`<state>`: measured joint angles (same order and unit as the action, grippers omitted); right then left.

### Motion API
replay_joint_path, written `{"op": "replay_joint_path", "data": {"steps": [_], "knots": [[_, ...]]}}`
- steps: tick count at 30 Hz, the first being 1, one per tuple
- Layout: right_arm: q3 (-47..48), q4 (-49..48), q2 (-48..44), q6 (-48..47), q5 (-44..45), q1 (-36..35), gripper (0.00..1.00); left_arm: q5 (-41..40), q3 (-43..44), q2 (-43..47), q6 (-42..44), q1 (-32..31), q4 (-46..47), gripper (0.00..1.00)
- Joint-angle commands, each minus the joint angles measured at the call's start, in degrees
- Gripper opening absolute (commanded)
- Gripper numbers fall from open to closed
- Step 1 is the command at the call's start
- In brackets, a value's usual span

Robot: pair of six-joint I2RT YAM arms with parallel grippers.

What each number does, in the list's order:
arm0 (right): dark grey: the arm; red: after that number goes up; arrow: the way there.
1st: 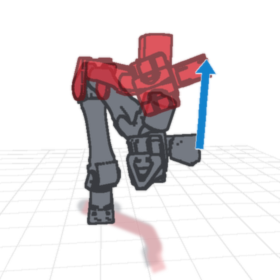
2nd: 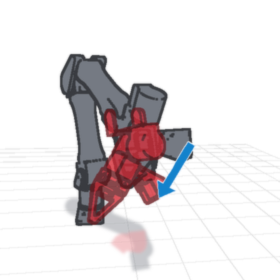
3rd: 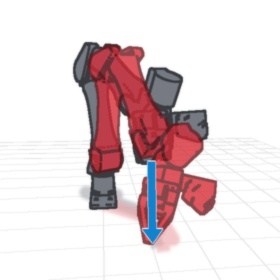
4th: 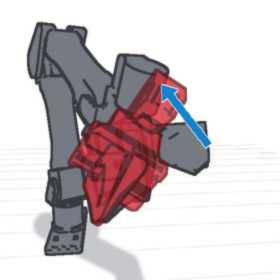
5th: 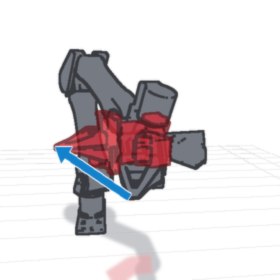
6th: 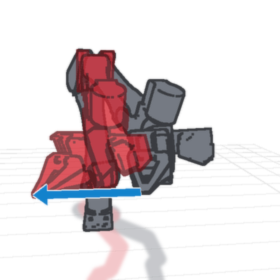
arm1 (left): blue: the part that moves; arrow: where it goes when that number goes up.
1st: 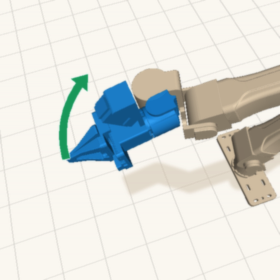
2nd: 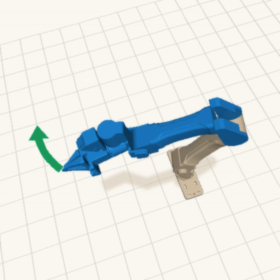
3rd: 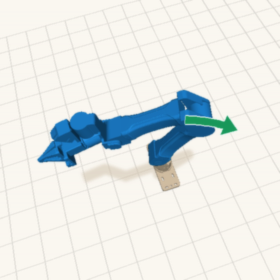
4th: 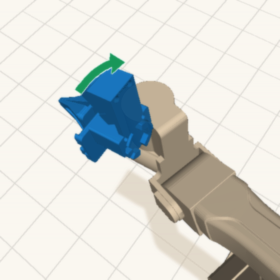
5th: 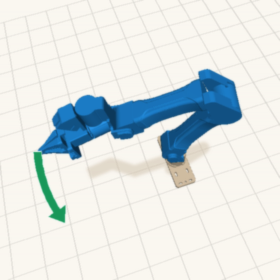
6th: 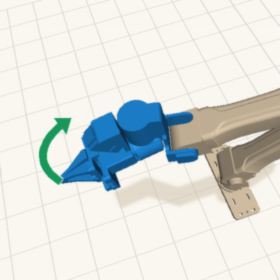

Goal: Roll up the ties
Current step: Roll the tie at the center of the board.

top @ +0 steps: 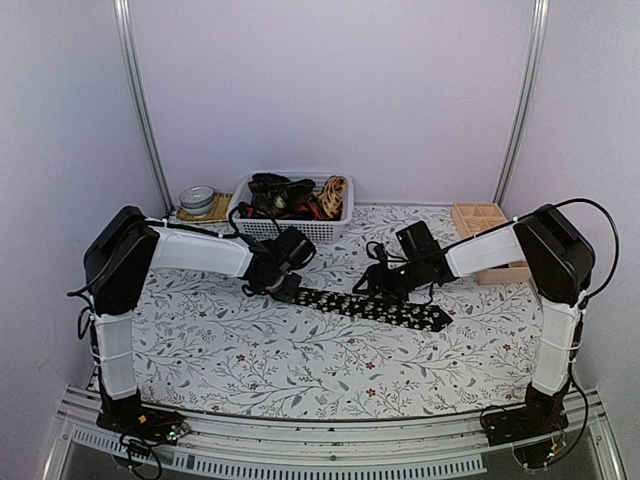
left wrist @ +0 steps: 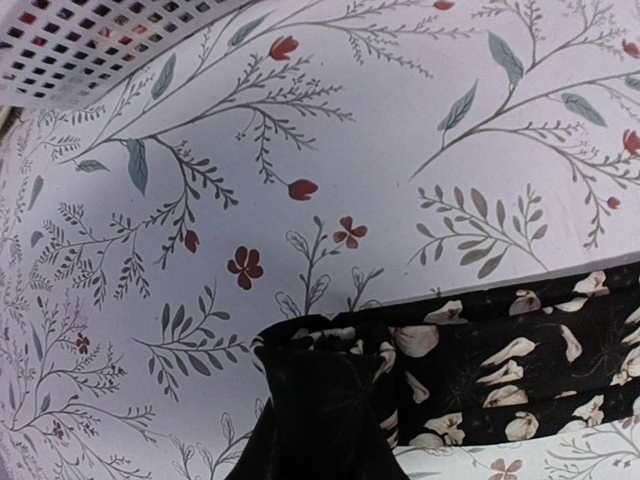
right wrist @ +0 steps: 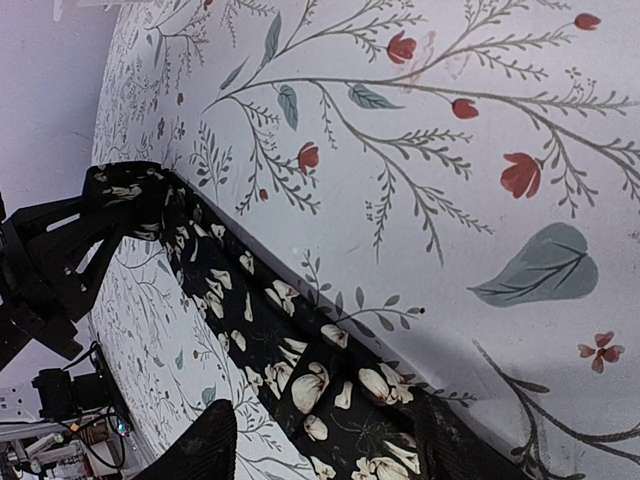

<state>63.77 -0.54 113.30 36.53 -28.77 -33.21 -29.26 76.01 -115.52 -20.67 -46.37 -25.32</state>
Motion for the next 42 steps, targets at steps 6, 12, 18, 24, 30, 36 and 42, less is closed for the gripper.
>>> {"op": "replay_joint_path", "data": {"steps": [6, 12, 18, 24, 30, 36, 42], "knots": [[-2.03, 1.68, -4.04, -0.87, 3.6, 0.49, 0.61, 3.48, 0.95, 1.7, 3.2, 1.47, -3.48, 0.0], [-1.77, 1.59, -2.59, -0.7, 3.99, 0.6, 0.61, 1.53, 2.27, 2.25, 4.26, 1.71, -5.24, 0.0], [-1.8, 1.14, -1.69, -0.25, 3.29, 1.24, 0.62, -2.86, 2.58, 2.17, 4.18, 0.93, -6.41, 0.0], [-1.91, -0.32, -1.39, 1.44, -0.03, 1.59, 0.62, -10.33, 6.45, -2.65, 3.53, -3.0, -10.37, 0.0], [-2.29, -2.38, -1.6, 3.92, -3.62, 2.62, 0.62, -16.62, 10.07, -7.43, 4.07, -6.5, -14.04, 0.0], [-2.59, -4.0, -2.52, 5.62, -6.01, 3.23, 0.65, -22.96, 13.61, -12.33, 4.15, -9.35, -18.81, 0.0], [-2.6, -4.66, -2.64, 6.43, -7.26, 3.39, 0.66, -22.04, 14.35, -13.63, 4.43, -10.3, -18.43, 0.0]]}}
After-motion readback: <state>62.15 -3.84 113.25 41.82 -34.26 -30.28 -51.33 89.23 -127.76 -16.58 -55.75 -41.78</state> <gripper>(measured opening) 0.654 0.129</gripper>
